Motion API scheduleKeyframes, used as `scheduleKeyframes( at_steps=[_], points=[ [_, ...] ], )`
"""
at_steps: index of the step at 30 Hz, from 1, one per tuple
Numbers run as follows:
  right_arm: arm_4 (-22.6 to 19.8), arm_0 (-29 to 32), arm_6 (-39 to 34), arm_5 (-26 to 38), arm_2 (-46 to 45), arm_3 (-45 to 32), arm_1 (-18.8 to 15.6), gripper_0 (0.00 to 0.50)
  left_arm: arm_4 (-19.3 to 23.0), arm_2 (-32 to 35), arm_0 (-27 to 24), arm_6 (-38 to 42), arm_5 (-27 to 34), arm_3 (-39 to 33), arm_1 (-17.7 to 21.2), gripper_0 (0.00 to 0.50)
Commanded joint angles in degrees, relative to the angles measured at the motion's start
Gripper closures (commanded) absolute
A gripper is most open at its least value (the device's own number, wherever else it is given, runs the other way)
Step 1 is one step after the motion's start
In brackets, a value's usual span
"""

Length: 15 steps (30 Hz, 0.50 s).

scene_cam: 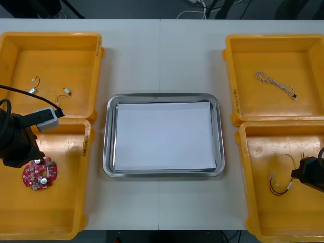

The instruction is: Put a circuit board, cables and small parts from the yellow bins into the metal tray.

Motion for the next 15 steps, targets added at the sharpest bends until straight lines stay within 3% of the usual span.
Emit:
scheduleKeyframes(
  at_steps=[1,6,15],
  points=[
    [4.78,1.81,-6.98,-2.49,4.35,-1.83,0.46,0.0,-1.68,-0.27,1.41,-6.49,-3.34,-0.2,3.06,0.0],
    [8.99,2.08,-12.95,-4.6,8.04,-1.21,0.46,0.0,-2.04,-0.27,2.99,-7.01,-5.01,0.06,3.5,0.0],
    [9.17,2.25,-18.84,-5.04,9.97,-0.25,0.55,0.0,-2.65,-0.79,5.89,-8.15,-8.44,0.06,4.12,0.0]
  ],
)
